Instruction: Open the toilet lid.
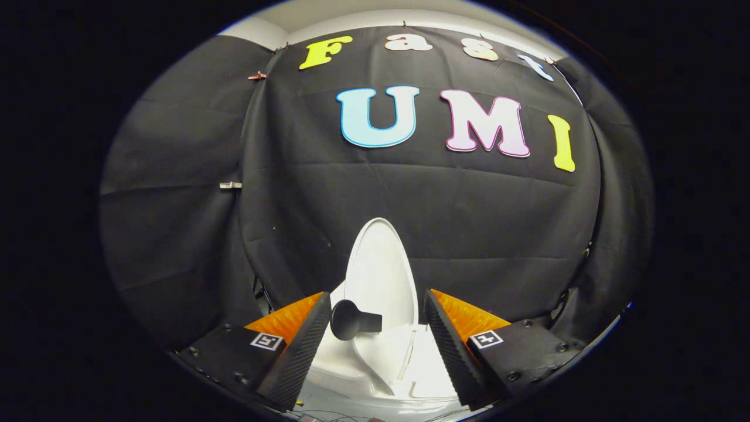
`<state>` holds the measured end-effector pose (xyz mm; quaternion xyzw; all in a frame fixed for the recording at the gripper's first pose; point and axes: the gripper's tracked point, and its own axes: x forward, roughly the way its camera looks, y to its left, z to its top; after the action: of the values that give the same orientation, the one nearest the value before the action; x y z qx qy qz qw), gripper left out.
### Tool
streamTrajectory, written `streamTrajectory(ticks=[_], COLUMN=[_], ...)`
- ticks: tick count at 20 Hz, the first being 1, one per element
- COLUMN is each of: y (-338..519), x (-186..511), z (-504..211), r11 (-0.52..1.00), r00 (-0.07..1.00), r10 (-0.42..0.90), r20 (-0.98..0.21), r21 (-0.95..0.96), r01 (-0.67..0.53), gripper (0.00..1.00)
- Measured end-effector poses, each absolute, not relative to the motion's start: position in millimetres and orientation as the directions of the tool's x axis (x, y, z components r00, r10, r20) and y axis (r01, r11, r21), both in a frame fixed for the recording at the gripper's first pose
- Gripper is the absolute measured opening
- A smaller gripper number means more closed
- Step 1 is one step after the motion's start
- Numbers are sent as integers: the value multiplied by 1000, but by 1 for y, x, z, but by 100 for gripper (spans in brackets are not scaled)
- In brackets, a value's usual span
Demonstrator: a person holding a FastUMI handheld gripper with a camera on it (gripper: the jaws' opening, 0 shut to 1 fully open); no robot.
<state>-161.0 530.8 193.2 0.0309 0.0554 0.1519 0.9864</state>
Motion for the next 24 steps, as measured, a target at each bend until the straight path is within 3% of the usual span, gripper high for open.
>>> streamTrajectory(ticks=[3,9,24], y=[500,461,216], x=[-156,-144,-99], z=[210,197,136], r11=[952,943,993], r00=[953,945,993], r10=[297,314,81], r20=[-52,-91,-86], r21=[99,142,96], r01=[-291,-300,-73], gripper=[99,99,99])
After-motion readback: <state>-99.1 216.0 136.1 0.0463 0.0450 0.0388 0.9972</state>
